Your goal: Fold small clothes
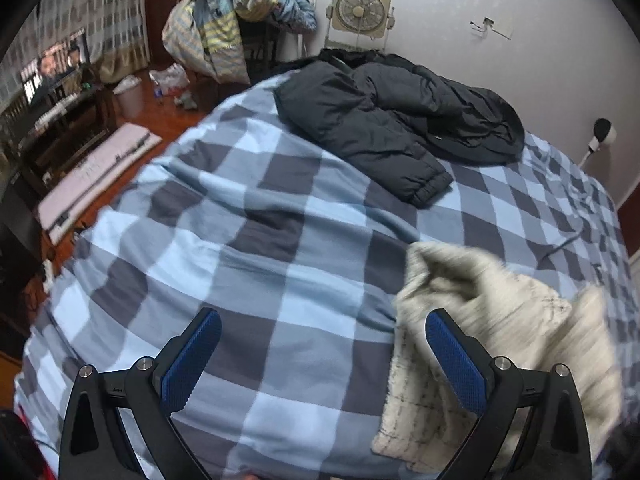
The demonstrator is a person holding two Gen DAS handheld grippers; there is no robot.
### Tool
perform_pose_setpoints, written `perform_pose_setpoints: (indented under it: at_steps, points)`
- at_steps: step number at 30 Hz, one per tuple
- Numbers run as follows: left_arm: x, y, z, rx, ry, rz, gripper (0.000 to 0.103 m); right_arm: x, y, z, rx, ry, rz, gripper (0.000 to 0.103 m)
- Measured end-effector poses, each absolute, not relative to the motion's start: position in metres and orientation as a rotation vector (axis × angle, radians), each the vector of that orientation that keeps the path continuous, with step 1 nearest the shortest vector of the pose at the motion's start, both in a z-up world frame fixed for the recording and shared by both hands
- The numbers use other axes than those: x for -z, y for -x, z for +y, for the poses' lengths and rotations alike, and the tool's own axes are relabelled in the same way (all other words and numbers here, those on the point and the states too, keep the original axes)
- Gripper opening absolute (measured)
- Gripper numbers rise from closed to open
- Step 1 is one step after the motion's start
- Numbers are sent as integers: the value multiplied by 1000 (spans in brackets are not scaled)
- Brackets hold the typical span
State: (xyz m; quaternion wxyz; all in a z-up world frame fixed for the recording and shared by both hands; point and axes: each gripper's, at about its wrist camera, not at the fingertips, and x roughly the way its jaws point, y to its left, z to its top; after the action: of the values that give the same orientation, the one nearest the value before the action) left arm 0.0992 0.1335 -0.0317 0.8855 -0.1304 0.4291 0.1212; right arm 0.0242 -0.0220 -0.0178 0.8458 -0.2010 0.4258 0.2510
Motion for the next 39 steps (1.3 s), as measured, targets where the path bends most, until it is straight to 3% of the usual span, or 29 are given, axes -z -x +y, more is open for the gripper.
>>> perform_pose_setpoints:
  at_steps: [4,6,8,9,10,11,14,16,19,23,26,31,36,39]
  points:
    - [34,-100,134,-256,261,902,103,80,-24,0,-546,417,1037,28]
    - [35,-99,134,-259,257,902,103,123,-34,4,-487,463,1139,29]
    - [32,-99,134,-262,252,892,103,122,-26,-2,-526,418,1116,37]
    - [31,-99,134,-263,252,884,103,114,-24,-7,-566,364,1114,45]
    - [27,-98,133,-267,250,869,103,107,-21,-13,-627,291,1131,73]
    - [25,-97,133,-272,246,856,103,98,-23,-24,-778,127,1191,91]
    - [16,-93,129,-278,225,804,103,91,-30,-61,-988,-297,1376,94]
    - [14,-92,121,-242,212,794,103,84,-30,-79,-1000,-406,1442,94]
    - [18,-96,100,-159,171,827,103,51,-29,-110,-838,-304,1251,94]
    - [31,-98,55,-94,1,871,103,29,-28,-127,-494,-32,1033,102]
    - [52,-104,29,-15,-68,941,103,53,-44,-115,-423,96,1083,102]
    - [109,-126,30,22,45,1158,103,65,-73,-152,-310,203,1212,102]
    - [116,-130,45,64,182,1180,103,99,-98,-199,-382,-181,1456,102]
    - [109,-126,44,52,175,1171,103,101,-94,-210,-409,-263,1484,102]
